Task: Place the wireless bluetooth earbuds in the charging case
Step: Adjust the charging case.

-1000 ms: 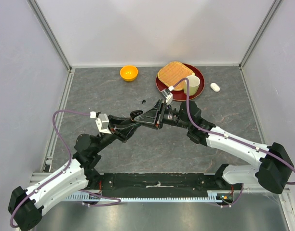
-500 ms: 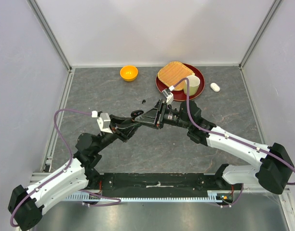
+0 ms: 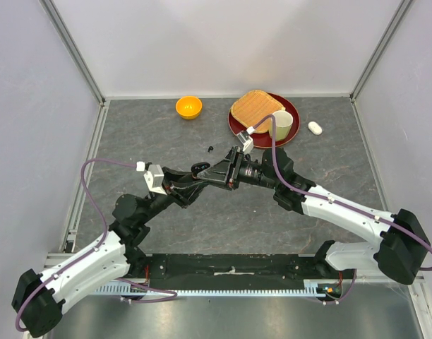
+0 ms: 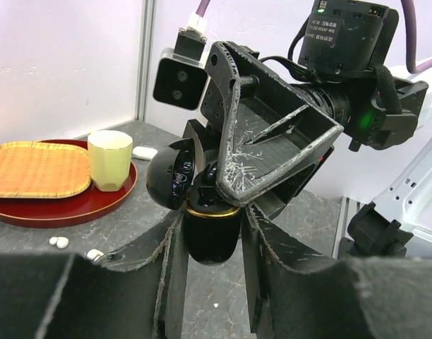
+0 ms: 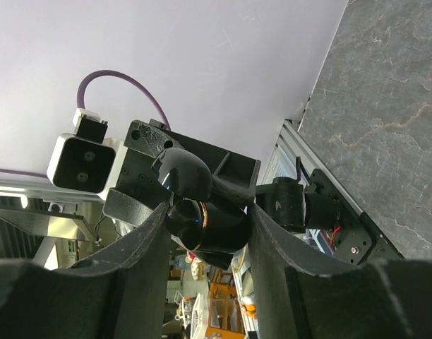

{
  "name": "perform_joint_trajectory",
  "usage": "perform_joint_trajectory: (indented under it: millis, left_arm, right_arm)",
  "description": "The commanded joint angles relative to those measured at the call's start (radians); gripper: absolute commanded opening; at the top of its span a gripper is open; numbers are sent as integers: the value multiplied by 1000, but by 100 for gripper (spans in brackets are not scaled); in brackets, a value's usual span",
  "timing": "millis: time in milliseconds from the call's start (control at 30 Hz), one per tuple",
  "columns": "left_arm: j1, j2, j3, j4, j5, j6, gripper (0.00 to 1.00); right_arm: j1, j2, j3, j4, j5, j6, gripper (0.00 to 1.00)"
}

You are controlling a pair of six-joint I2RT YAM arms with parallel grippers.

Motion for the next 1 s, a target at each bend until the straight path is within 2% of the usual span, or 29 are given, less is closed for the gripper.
perform_joint_trajectory:
  millis: [0, 67, 133, 167, 267, 300, 367, 400, 433, 500, 533, 633, 767, 967]
  left_arm:
    - [-5, 15, 19, 55, 3, -16, 39]
    - [-5, 17, 19, 58, 3, -16, 36]
    - [-5, 20, 18, 61, 2, -16, 29]
    - [-5, 20, 18, 61, 3, -16, 19]
    - [-5, 20, 18, 61, 5, -16, 2]
    - [-5, 20, 18, 61, 5, -16, 2]
    - [-5, 20, 16, 59, 6, -13, 2]
    - [-5, 15, 14, 58, 6, -14, 2]
    - [-5, 15, 8, 58, 3, -14, 2]
    - [-5, 9, 2, 58, -3, -13, 2]
    - [-5, 0, -8, 58, -7, -13, 2]
    - [-7, -34, -31, 43, -29, -10, 2]
    - [-5, -103, -61, 0, -70, -2, 2]
    - [-5, -277, -108, -128, -170, 18, 2]
  right_arm:
    - [7, 8, 4, 47, 10, 11, 25]
    - [7, 10, 4, 47, 11, 11, 25]
    - [7, 13, 4, 44, 11, 11, 25]
    - [7, 13, 4, 42, 11, 9, 25]
    - [7, 11, 2, 33, 14, 3, 25]
    - [7, 11, 2, 30, 17, 2, 26]
    - [9, 5, 4, 6, 29, -17, 35]
    - [7, 1, 5, -1, 33, -26, 42]
    - [9, -5, 5, -13, 37, -40, 58]
    - [9, -25, 4, -22, 62, -57, 71]
    - [6, -33, 7, -40, 72, -66, 83]
    - [7, -67, 22, -68, 100, -118, 95]
    - [0, -110, 50, -142, 131, -201, 98]
    - [-22, -197, 56, -280, 269, -280, 98]
